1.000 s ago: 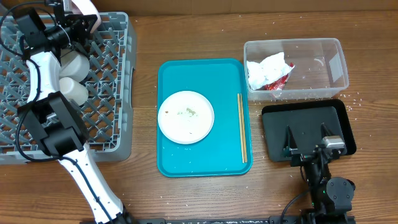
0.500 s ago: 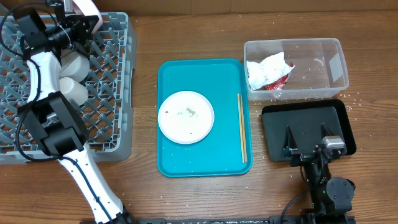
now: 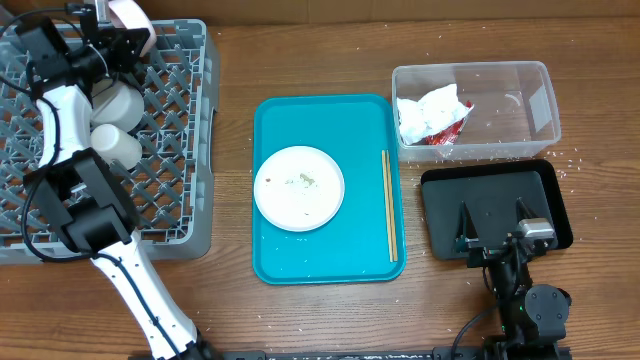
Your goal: Sort waste into correct bins and load items into the dishwasher
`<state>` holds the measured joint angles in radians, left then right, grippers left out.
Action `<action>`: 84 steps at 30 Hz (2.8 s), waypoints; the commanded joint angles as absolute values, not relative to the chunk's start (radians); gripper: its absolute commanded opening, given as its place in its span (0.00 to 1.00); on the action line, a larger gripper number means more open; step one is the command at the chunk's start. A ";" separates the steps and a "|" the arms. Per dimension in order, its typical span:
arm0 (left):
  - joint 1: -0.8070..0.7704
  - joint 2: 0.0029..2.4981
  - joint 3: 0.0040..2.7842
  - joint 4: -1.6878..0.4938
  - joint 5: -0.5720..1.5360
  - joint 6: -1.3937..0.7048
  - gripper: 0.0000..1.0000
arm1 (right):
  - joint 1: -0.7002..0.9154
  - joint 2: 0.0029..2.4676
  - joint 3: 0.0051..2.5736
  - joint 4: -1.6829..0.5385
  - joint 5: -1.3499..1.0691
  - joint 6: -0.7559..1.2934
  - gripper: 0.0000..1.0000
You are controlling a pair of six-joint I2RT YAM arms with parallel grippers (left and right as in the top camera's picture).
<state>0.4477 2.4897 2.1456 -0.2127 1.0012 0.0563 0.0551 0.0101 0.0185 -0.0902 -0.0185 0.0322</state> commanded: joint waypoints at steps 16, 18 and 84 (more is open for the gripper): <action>0.592 2.487 2.156 -0.017 0.958 -0.295 1.00 | 0.062 0.003 0.008 -0.084 -0.012 0.029 1.00; 0.602 2.478 2.156 -0.018 0.958 -0.315 1.00 | 0.062 0.003 0.008 -0.084 -0.012 0.029 1.00; 0.320 2.199 2.156 -0.491 -0.104 -0.042 0.05 | 0.062 0.003 0.008 -0.084 -0.012 0.029 1.00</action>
